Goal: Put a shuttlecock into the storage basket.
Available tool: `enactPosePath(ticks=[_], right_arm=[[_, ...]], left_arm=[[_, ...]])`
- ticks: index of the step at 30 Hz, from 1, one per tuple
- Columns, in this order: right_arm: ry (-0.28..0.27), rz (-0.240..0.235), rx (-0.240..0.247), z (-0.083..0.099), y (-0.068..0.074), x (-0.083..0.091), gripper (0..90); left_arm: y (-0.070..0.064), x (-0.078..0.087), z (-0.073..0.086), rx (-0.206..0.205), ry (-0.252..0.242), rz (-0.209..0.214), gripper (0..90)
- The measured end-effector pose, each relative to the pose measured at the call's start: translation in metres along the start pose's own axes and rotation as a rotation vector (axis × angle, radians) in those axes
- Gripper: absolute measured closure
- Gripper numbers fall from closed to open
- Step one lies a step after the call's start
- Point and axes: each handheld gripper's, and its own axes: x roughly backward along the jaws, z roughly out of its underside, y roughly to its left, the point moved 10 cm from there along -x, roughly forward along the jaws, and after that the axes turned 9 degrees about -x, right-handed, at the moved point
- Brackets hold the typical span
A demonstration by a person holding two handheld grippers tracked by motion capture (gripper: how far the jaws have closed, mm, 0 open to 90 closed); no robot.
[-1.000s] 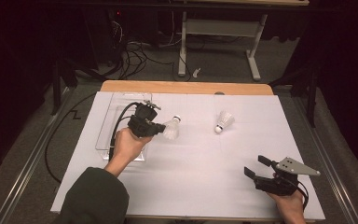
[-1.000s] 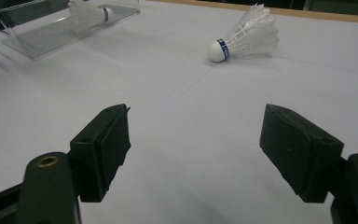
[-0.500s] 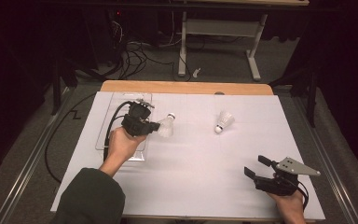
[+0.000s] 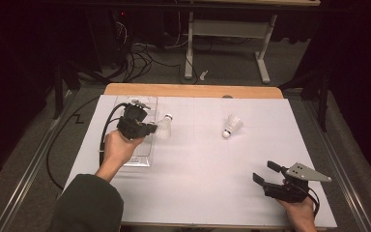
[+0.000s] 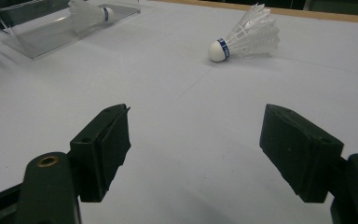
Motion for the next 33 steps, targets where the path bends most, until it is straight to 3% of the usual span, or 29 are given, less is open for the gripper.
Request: enactPosePath(ticks=[33], right_arm=[[0.002, 0.000, -0.005, 0.000, 0.000, 0.000, 24.5]], left_arm=[[0.046, 0.007, 0.002, 0.116, -0.012, -0.079, 89.8]])
